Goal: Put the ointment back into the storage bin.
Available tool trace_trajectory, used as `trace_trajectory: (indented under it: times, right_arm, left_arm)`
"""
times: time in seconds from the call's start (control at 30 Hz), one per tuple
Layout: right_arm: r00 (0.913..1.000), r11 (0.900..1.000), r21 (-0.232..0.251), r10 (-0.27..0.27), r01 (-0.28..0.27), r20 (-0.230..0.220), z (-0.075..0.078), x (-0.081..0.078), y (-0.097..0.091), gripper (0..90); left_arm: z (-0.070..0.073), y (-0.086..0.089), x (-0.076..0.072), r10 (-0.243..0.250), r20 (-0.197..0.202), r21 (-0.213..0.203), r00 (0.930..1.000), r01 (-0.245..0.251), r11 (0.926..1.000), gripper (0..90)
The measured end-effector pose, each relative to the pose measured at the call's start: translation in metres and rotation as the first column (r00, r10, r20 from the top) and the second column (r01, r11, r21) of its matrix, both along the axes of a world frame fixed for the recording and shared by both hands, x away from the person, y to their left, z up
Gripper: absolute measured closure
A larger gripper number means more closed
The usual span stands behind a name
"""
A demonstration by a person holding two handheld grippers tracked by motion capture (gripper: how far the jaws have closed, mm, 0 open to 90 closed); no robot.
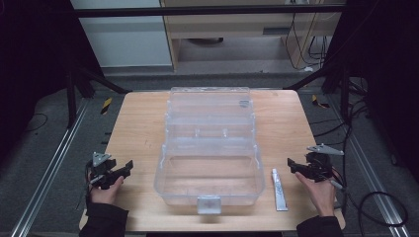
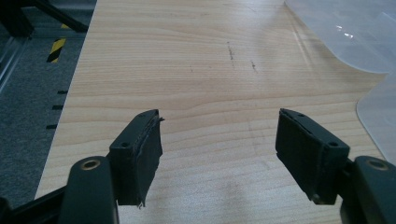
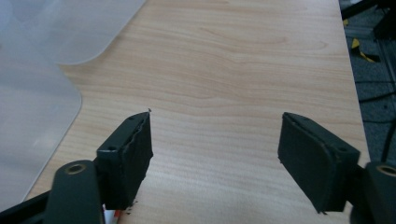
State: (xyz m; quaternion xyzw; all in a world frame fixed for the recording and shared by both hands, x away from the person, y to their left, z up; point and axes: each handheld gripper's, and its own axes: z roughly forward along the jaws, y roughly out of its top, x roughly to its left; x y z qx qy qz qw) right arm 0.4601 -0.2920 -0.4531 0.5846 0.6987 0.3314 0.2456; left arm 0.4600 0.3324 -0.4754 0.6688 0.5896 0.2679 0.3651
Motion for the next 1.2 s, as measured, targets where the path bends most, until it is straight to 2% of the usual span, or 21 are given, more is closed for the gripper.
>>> trace_trajectory:
  times: [0.17,0.27,0.33,0.5,0.63,0.73,1.07,1.2]
  right_arm:
    - [0.9992,0.9994,0.002,0.035,-0.035,-0.019,0.009,-0.004,0.002,31.0]
    - [0.9984,0.9981,-0.037,0.049,-0.05,-0.028,0.018,-0.009,0.008,32.9]
    - [0.9975,0.9974,-0.037,0.061,-0.063,-0.036,0.024,-0.012,0.012,32.5]
    - [0.9967,0.9976,0.015,0.068,-0.067,-0.045,0.041,-0.02,0.017,34.0]
    - [0.9949,0.9977,0.01,0.067,-0.067,-0.075,0.048,-0.021,0.02,32.7]
    - [0.9935,0.9977,0.032,0.062,-0.06,-0.095,0.055,-0.021,0.022,32.6]
    - [0.9864,0.9956,-0.006,0.092,-0.093,-0.136,0.066,-0.019,0.038,34.0]
    - [0.9795,0.9951,-0.006,0.096,-0.098,-0.177,0.065,-0.017,0.04,36.8]
  left_arm:
    - [-0.003,-0.002,0.002,-0.01,-0.01,0.024,0.9999,0.011,0.9997,31.0]
    - [-0.005,-0.003,0.006,-0.014,-0.019,0.034,0.9997,0.014,0.9993,30.5]
    - [-0.007,-0.004,0.008,-0.021,-0.021,0.042,0.9996,0.022,0.9989,30.0]
    - [-0.006,-0.008,0.008,-0.029,-0.02,0.072,0.9994,0.03,0.997,29.1]
    - [-0.007,-0.008,0.009,-0.025,-0.023,0.068,0.9994,0.026,0.9973,28.7]
    - [-0.007,-0.007,0.009,-0.019,-0.026,0.068,0.9995,0.021,0.9975,28.7]
    - [-0.01,-0.007,0.011,-0.026,-0.029,0.088,0.9992,0.029,0.9957,28.8]
    - [-0.01,-0.008,0.012,-0.026,-0.033,0.096,0.9991,0.029,0.9949,28.8]
